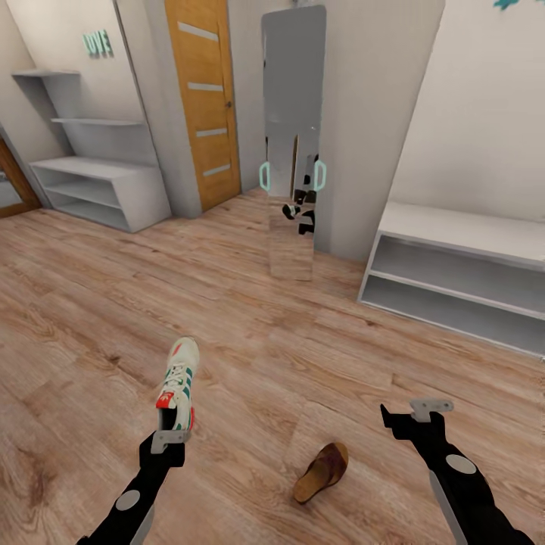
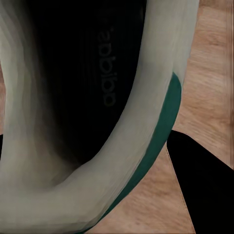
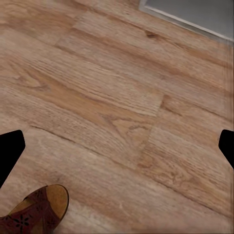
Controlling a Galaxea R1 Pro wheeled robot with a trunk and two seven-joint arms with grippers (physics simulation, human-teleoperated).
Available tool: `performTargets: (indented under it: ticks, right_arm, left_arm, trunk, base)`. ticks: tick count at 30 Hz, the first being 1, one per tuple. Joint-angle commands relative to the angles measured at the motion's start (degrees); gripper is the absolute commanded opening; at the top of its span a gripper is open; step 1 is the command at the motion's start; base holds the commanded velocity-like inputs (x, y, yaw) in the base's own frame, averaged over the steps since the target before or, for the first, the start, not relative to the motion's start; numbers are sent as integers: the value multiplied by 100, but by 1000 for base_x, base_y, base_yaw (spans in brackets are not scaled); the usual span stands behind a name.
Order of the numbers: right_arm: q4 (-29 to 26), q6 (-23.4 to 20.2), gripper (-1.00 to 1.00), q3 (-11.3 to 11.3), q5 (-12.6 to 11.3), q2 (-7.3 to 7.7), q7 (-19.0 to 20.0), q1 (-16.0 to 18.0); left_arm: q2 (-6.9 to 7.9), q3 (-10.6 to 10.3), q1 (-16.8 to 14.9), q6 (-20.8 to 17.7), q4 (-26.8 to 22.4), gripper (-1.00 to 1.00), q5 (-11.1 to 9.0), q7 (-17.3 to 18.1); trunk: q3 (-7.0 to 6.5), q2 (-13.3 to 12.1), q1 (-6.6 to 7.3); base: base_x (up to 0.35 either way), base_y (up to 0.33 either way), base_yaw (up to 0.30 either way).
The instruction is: Pick up the two gym shoes and the two sandals from the corridor floor and place them onto the hallstand (shoe rack) in the corridor, making sure they are on the rack and not on the floor. Arrange them so the two gym shoes are next to each other and the two sandals are next to each other.
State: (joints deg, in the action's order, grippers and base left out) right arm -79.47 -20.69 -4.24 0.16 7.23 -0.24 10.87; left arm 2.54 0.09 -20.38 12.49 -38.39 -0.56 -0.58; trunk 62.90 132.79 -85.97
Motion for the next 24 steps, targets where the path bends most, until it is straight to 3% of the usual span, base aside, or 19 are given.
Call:
performTargets:
  ticks: [1,12,24]
  right_arm:
    - [-7,-32,100,2,2,0,-3,3]
    - [-7,-32,100,2,2,-2,-3,3]
    - [-7,-32,100,2,2,-2,-3,3]
  left_arm:
    - [1,0,-1,16,0,-100,-5,6]
    - [1,0,15,10,-168,-100,-5,8]
    - [1,0,17,7,-186,-100,-7,8]
  trunk:
    - [-1,2,1]
    - [-63,2,1]
    - [-130,2,1]
  base:
    - [0,7,-192]
    - [0,7,-193]
    - [0,258,-194]
